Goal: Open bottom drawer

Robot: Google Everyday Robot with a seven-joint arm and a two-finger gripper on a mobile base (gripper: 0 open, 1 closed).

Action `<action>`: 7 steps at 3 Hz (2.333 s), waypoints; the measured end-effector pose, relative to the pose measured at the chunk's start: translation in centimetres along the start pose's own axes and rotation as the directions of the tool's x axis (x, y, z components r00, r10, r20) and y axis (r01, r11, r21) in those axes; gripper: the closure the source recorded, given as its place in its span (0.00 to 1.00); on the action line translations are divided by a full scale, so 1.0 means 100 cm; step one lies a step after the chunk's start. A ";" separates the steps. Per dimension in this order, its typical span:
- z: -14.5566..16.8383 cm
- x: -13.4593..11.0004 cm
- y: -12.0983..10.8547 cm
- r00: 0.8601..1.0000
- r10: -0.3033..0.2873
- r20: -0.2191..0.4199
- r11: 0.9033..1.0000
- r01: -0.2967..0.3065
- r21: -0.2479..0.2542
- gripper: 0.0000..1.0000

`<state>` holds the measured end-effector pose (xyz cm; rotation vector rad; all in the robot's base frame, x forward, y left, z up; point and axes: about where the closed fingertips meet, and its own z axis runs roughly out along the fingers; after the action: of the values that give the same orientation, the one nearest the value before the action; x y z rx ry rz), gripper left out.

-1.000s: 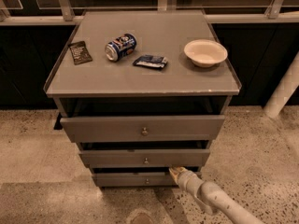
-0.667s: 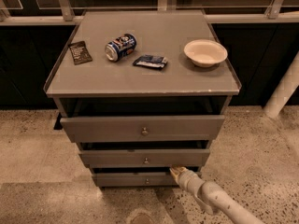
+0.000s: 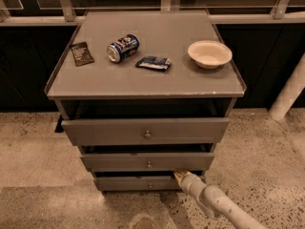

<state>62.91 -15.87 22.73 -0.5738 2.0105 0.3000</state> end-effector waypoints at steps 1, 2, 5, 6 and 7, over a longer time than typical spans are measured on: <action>0.004 0.003 -0.010 1.000 0.010 -0.002 0.999 -0.010 0.034 1.00; 0.007 0.008 -0.018 1.000 0.016 -0.009 0.998 -0.016 0.060 1.00; 0.028 0.014 -0.025 0.997 -0.023 -0.072 0.996 0.029 0.080 1.00; 0.030 0.014 -0.023 0.996 -0.025 -0.080 0.997 0.031 0.074 1.00; 0.030 0.019 -0.005 0.992 -0.013 -0.126 1.000 0.010 -0.028 1.00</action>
Offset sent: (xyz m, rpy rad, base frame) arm 0.0148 -0.0259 -0.0161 -0.0316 0.0024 -0.0960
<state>64.67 -15.53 19.59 -0.6349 2.1269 0.2907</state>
